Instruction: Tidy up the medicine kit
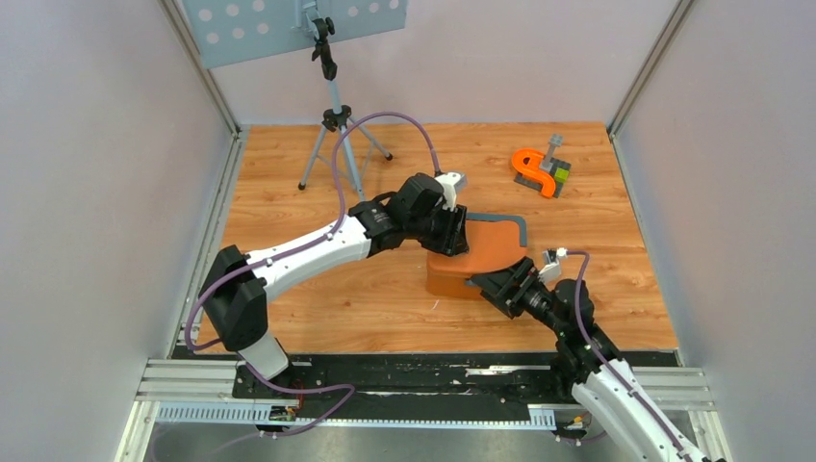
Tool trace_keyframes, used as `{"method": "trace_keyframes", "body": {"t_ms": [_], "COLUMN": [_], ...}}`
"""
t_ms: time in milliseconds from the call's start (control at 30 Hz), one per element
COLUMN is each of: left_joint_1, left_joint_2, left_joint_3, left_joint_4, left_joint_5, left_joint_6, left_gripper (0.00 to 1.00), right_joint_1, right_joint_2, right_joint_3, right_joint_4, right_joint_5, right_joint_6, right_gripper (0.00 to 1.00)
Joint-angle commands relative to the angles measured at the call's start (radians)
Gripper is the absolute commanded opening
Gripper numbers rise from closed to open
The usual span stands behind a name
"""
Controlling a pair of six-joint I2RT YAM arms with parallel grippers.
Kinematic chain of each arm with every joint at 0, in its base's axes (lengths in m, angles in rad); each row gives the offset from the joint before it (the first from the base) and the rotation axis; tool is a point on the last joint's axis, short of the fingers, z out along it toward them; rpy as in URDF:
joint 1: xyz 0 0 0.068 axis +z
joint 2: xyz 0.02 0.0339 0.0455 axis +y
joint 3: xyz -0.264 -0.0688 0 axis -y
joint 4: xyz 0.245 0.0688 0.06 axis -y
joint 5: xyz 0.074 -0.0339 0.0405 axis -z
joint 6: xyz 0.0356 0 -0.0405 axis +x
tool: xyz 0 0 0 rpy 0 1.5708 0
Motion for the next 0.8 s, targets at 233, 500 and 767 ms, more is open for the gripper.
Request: {"method": "trace_keyframes", "body": {"t_ms": [233, 500, 767], "left_joint_1": [0.001, 0.001, 0.0], "left_joint_2": [0.034, 0.049, 0.056], "left_joint_3": [-0.081, -0.093, -0.097], "left_joint_4": [-0.11, -0.099, -0.092], "left_joint_5": [-0.008, 0.009, 0.011], "left_joint_6": [-0.002, -0.008, -0.012], "left_gripper": [0.52, 0.52, 0.52], "right_joint_1": [0.054, 0.063, 0.075], "right_joint_2": [0.055, 0.025, -0.056], "right_joint_3": [-0.093, -0.079, -0.056], "right_joint_4": [0.401, 0.416, 0.333], "right_joint_5": [0.06, 0.06, 0.079], "right_joint_6": [-0.003, 0.0, 0.008], "right_gripper": [0.87, 0.86, 0.85]}}
